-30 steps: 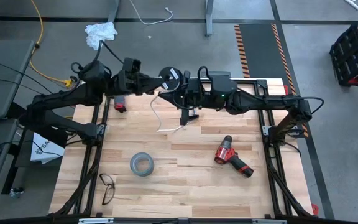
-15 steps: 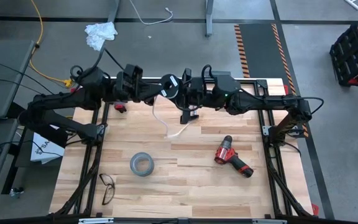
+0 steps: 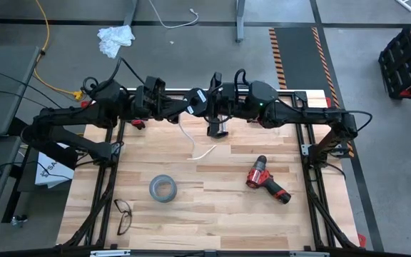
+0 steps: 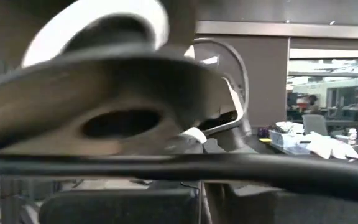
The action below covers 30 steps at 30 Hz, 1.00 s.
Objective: Coil cords
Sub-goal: Coil the white wire onto the black spool
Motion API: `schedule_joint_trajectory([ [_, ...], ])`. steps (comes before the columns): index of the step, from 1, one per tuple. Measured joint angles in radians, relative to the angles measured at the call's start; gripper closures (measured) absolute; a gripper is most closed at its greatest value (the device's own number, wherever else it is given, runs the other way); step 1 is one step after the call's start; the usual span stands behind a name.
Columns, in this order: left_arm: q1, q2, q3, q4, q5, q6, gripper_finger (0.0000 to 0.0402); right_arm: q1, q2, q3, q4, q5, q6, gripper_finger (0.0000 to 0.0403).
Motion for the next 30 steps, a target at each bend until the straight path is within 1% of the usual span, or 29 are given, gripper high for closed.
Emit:
schedule_joint_trajectory([
  [4,-0.018,-0.014,0.0,-0.032,0.018,-0.006,0.0395,-0.026,0.0,0.0,0.002,-0.007,-0.011,0.0403],
  [8,-0.028,-0.043,0.0,-0.142,0.022,0.025,0.0395,-0.046,0.0,0.0,-0.007,-0.046,-0.012,0.0403],
  [13,-0.014,-0.092,0.0,-0.293,0.015,0.113,0.0395,-0.068,0.0,0.0,-0.02,-0.073,-0.015,0.0403],
  [22,-0.009,-0.186,-0.002,-0.587,-0.103,0.261,0.0395,-0.093,-0.002,0.001,-0.058,-0.067,-0.015,0.0402],
  [26,-0.009,-0.205,-0.004,-0.67,-0.154,0.32,0.0395,-0.105,-0.004,0.002,-0.072,-0.067,-0.01,0.0402],
  [28,-0.007,-0.215,-0.003,-0.675,-0.18,0.357,0.0395,-0.108,-0.002,0.002,-0.087,-0.073,-0.007,0.0402],
  [30,0.003,-0.218,-0.003,-0.687,-0.18,0.377,0.0395,-0.108,-0.002,0.002,-0.099,-0.076,-0.003,0.0402],
])
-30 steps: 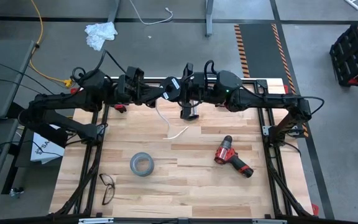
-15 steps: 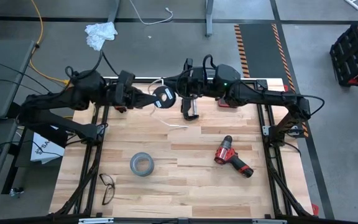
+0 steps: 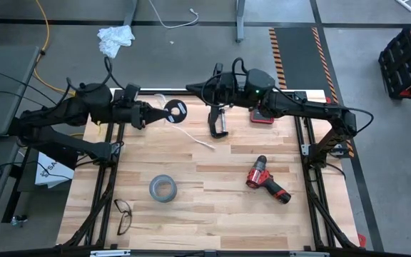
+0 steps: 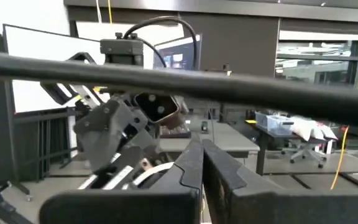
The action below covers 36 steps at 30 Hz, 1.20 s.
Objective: Coil cords
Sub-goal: Coil the white wire onto the black spool
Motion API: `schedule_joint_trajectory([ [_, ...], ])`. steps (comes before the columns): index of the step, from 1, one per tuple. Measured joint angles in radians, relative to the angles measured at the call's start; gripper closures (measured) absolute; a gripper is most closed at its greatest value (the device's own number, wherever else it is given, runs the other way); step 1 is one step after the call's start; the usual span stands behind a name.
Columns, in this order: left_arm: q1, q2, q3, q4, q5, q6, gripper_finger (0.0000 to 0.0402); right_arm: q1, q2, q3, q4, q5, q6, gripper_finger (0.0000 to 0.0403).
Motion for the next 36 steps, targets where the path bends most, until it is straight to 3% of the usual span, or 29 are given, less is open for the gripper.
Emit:
schedule_joint_trajectory([
  [6,0.034,-0.007,0.001,-0.015,0.09,-0.028,0.0395,-0.004,0.0,0.0,-0.064,-0.004,0.0,0.0402],
  [13,0.074,-0.01,0.001,-0.149,0.239,-0.122,0.0395,-0.003,0.0,0.0,-0.146,-0.022,-0.001,0.0402],
  [19,0.095,-0.01,0.001,-0.138,0.269,-0.125,0.0395,-0.003,-0.008,0.0,-0.213,-0.03,0.0,0.0403],
  [26,0.127,-0.01,0.001,-0.118,0.29,-0.082,0.0395,-0.025,-0.069,0.0,-0.46,-0.04,-0.032,0.0403],
  [31,0.154,-0.01,0.001,-0.059,0.293,-0.023,0.0395,-0.048,-0.102,0.0,-0.558,-0.096,0.117,0.0401],
  [36,0.178,-0.01,0.002,-0.021,0.297,-0.002,0.0395,-0.02,-0.084,0.0,-0.586,-0.162,0.143,0.0362],
])
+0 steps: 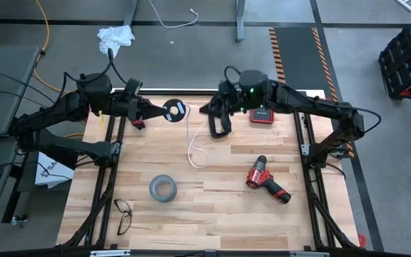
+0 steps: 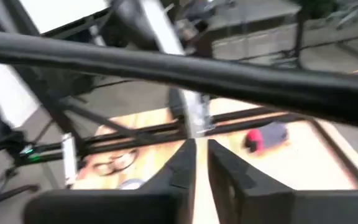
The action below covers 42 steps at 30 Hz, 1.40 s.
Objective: Coil cords
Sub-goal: Coil the white wire onto the black spool
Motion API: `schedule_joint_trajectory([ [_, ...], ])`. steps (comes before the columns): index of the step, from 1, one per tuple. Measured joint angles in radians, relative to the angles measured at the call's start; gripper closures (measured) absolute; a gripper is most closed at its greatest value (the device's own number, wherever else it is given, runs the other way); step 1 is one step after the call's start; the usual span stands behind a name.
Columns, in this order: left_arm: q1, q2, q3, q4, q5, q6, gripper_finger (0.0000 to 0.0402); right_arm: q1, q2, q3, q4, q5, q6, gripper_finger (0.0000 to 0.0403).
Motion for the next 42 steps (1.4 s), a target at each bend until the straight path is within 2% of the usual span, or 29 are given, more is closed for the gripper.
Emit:
schedule_joint_trajectory([
  [3,0.001,0.0,0.0,0.013,-0.001,0.003,0.0395,0.03,0.022,0.0,-0.004,0.013,0.034,0.0316],
  [6,0.0,0.0,0.0,0.021,-0.003,0.007,0.0395,0.051,0.048,0.0,-0.005,0.103,0.074,0.0274],
  [9,0.0,0.001,0.0,0.049,-0.009,0.011,0.0395,0.063,0.078,-0.001,-0.004,0.173,0.087,0.0252],
  [14,0.0,0.0,0.0,0.095,-0.01,0.013,0.0395,0.064,0.124,-0.001,0.062,0.156,0.161,0.0248],
  [24,0.0,0.0,0.0,0.115,-0.016,0.02,0.0395,0.071,0.135,-0.001,0.14,0.153,0.191,0.0247],
  [28,0.0,0.0,0.0,0.116,-0.026,0.021,0.0395,0.071,0.139,-0.001,0.143,0.197,0.202,0.0248],
  [33,0.0,0.0,0.0,0.116,-0.031,0.03,0.0395,0.071,0.143,-0.001,0.14,0.206,0.21,0.0282],
  [39,0.0,0.0,0.0,0.116,-0.033,0.037,0.0395,0.071,0.143,-0.001,0.128,0.205,0.18,0.0386],
  [42,0.0,0.0,0.0,0.116,-0.035,0.038,0.0395,0.078,0.143,-0.001,0.13,0.209,0.174,0.0394],
])
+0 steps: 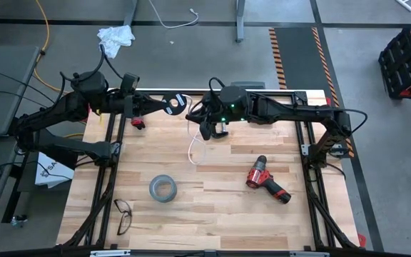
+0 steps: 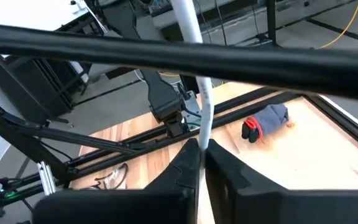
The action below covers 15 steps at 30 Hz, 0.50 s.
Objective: Coil cords
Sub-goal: Coil the white wire onto the black spool
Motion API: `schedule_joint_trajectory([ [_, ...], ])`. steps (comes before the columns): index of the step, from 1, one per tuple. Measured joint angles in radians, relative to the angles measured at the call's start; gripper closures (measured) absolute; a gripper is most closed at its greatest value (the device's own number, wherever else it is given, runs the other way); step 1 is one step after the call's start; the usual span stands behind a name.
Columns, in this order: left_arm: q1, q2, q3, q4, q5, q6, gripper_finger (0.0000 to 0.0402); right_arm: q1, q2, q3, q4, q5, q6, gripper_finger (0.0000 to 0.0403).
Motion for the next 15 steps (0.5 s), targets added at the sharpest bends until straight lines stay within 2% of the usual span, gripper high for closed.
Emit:
schedule_joint_trajectory([
  [3,0.0,0.0,0.0,0.0,-0.026,0.0,0.0395,0.026,0.0,0.0,0.021,0.038,-0.009,0.0398],
  [6,0.0,0.007,0.0,0.008,-0.067,0.0,0.0395,0.062,0.002,0.0,0.126,0.065,-0.013,0.0399],
  [15,0.024,0.062,0.0,0.155,-0.139,-0.027,0.0395,0.109,0.006,0.0,0.296,0.131,-0.046,0.0402],
])
